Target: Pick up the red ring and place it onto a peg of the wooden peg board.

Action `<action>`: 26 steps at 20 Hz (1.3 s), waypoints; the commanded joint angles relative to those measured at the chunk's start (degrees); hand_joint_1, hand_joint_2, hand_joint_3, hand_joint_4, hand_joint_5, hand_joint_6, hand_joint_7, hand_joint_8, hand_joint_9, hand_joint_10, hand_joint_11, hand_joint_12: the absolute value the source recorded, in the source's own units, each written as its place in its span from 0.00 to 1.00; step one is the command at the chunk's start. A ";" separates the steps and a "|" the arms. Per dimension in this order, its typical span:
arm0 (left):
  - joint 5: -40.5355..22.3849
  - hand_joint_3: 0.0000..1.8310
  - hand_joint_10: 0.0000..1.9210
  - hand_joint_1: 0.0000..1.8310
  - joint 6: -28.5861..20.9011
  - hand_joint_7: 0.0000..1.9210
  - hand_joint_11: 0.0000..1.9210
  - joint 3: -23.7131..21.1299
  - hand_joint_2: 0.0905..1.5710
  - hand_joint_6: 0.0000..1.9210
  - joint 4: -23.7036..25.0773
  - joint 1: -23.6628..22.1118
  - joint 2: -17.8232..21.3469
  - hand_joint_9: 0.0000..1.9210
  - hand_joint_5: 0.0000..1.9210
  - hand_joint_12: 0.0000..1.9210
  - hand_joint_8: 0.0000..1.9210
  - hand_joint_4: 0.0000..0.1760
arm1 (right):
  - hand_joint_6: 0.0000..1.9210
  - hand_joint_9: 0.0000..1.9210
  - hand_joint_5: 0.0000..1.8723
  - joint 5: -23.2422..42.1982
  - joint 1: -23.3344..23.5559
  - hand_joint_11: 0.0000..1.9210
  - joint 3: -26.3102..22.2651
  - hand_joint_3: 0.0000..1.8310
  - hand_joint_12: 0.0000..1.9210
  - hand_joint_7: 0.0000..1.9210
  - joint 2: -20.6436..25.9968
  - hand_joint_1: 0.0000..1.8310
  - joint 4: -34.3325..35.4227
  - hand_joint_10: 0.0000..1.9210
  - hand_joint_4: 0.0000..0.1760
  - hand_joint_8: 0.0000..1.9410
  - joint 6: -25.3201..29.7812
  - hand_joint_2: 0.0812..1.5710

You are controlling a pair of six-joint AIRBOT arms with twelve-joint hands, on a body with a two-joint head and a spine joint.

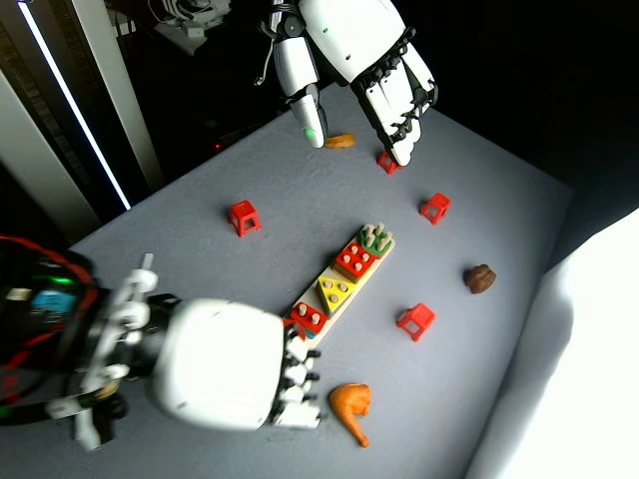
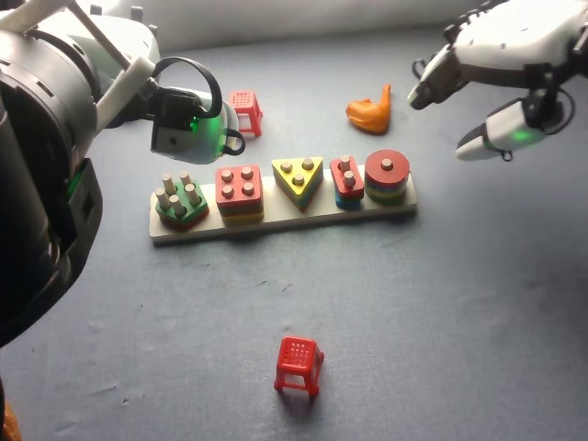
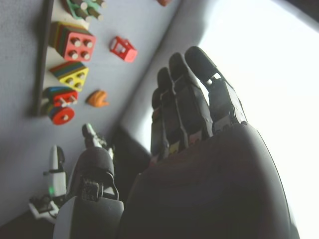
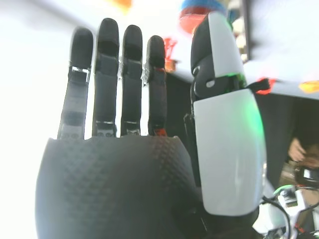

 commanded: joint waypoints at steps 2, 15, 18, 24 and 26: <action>0.42 0.00 0.01 0.00 0.17 0.22 0.01 0.06 0.82 0.01 5.90 -0.43 0.17 0.23 0.13 0.64 0.01 0.00 | 0.00 0.36 0.33 5.96 -0.41 0.12 -3.04 0.00 0.56 0.36 3.50 0.55 0.14 0.00 0.00 0.00 0.29 0.65; 0.44 0.00 0.00 0.00 0.17 0.21 0.00 0.06 0.83 0.00 5.93 -0.54 0.16 0.22 0.13 0.62 0.00 0.00 | 0.01 0.45 0.42 4.01 -0.22 0.22 -13.17 0.00 0.51 0.45 16.76 0.56 0.13 0.01 0.00 0.00 2.88 0.64; 0.45 0.00 0.00 0.00 0.17 0.21 0.00 -0.03 0.84 0.00 5.93 -0.52 0.16 0.21 0.13 0.50 0.00 0.00 | 0.01 0.46 0.43 3.96 -0.07 0.24 -13.23 0.00 0.51 0.46 16.74 0.54 0.13 0.01 0.00 0.01 3.16 0.63; 0.61 0.00 0.00 0.00 0.18 0.13 0.00 -0.01 0.85 0.00 5.94 -0.58 0.17 0.12 0.11 0.28 0.00 0.00 | 0.00 0.41 0.38 -1.84 0.71 0.19 -14.00 0.00 0.51 0.41 16.91 0.52 0.69 0.00 0.00 0.00 3.13 0.63; 0.61 0.00 0.00 0.00 0.18 0.10 0.00 -0.01 0.85 0.00 5.94 -0.58 0.17 0.10 0.10 0.24 0.00 0.00 | 0.00 0.38 0.34 -1.59 0.79 0.16 -14.08 0.00 0.51 0.37 17.06 0.49 0.69 0.00 0.00 0.00 1.93 0.64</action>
